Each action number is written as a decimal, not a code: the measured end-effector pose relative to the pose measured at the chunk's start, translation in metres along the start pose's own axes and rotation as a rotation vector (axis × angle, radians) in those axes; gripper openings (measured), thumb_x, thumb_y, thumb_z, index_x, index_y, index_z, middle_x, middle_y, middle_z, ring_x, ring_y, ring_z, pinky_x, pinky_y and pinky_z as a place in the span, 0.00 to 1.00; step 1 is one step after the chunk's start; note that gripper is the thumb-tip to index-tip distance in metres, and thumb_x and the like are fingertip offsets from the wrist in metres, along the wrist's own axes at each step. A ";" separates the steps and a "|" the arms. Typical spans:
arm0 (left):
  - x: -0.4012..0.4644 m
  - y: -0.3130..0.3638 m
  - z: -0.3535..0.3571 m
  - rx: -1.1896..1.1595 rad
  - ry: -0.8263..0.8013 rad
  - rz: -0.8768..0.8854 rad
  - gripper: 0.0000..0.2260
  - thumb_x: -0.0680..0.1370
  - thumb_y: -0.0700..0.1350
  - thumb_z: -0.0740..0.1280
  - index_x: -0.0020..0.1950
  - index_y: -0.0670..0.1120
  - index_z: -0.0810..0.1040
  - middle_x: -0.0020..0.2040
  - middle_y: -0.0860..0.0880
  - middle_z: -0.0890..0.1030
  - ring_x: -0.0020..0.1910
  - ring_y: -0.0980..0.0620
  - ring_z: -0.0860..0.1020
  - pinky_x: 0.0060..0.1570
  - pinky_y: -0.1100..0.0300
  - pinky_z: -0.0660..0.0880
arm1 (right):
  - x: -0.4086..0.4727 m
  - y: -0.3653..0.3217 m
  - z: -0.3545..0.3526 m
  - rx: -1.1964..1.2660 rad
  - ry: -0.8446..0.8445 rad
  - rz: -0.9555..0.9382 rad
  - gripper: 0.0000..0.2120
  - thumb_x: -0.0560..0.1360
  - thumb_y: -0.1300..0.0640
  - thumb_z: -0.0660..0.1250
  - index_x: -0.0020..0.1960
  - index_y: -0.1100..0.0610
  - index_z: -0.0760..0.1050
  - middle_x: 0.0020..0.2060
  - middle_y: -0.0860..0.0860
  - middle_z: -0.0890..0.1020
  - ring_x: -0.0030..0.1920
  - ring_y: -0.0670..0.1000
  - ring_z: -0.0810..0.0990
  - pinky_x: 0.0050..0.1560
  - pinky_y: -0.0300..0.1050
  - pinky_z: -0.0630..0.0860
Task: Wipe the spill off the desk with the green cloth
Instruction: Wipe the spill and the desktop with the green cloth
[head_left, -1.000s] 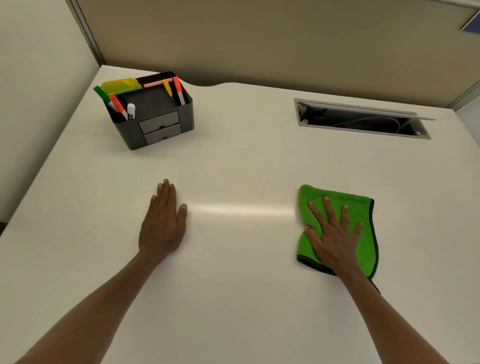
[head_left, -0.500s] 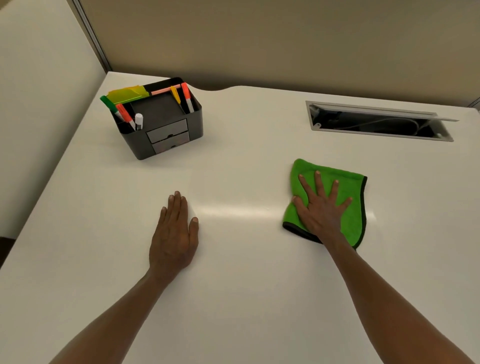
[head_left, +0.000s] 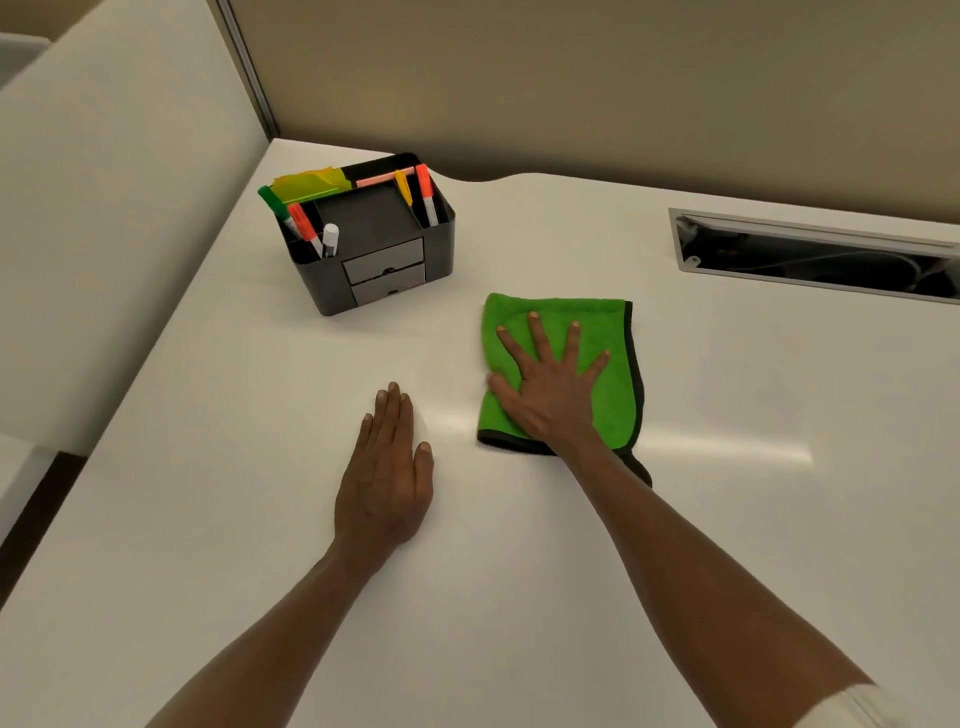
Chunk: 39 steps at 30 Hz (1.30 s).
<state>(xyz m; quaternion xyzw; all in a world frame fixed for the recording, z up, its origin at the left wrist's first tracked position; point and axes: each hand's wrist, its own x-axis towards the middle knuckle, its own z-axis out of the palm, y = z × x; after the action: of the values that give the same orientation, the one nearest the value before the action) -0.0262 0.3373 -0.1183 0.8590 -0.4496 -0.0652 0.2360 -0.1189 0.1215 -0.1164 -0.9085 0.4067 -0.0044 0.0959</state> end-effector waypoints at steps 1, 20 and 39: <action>0.000 0.000 0.000 -0.026 0.005 -0.005 0.28 0.80 0.47 0.51 0.79 0.39 0.53 0.81 0.45 0.53 0.80 0.52 0.50 0.78 0.57 0.48 | 0.002 -0.009 0.001 0.000 -0.005 -0.028 0.33 0.74 0.27 0.43 0.77 0.33 0.48 0.81 0.45 0.46 0.78 0.67 0.39 0.66 0.81 0.35; 0.002 -0.008 -0.002 -0.288 0.094 -0.017 0.33 0.81 0.58 0.51 0.80 0.45 0.45 0.82 0.49 0.47 0.80 0.55 0.44 0.79 0.53 0.47 | -0.063 -0.076 0.024 -0.008 0.061 -0.430 0.27 0.79 0.33 0.46 0.78 0.35 0.53 0.81 0.46 0.51 0.79 0.67 0.43 0.68 0.80 0.40; 0.100 -0.012 0.009 -0.123 0.031 -0.072 0.31 0.81 0.58 0.47 0.80 0.44 0.49 0.81 0.50 0.50 0.79 0.58 0.46 0.77 0.61 0.43 | 0.032 -0.025 -0.002 -0.004 0.027 -0.282 0.29 0.76 0.33 0.46 0.76 0.33 0.55 0.80 0.43 0.51 0.79 0.62 0.42 0.70 0.78 0.40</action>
<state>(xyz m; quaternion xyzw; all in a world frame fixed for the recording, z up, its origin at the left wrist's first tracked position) 0.0387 0.2601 -0.1218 0.8595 -0.4098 -0.0876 0.2927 -0.0796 0.1138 -0.1126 -0.9567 0.2764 -0.0292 0.0871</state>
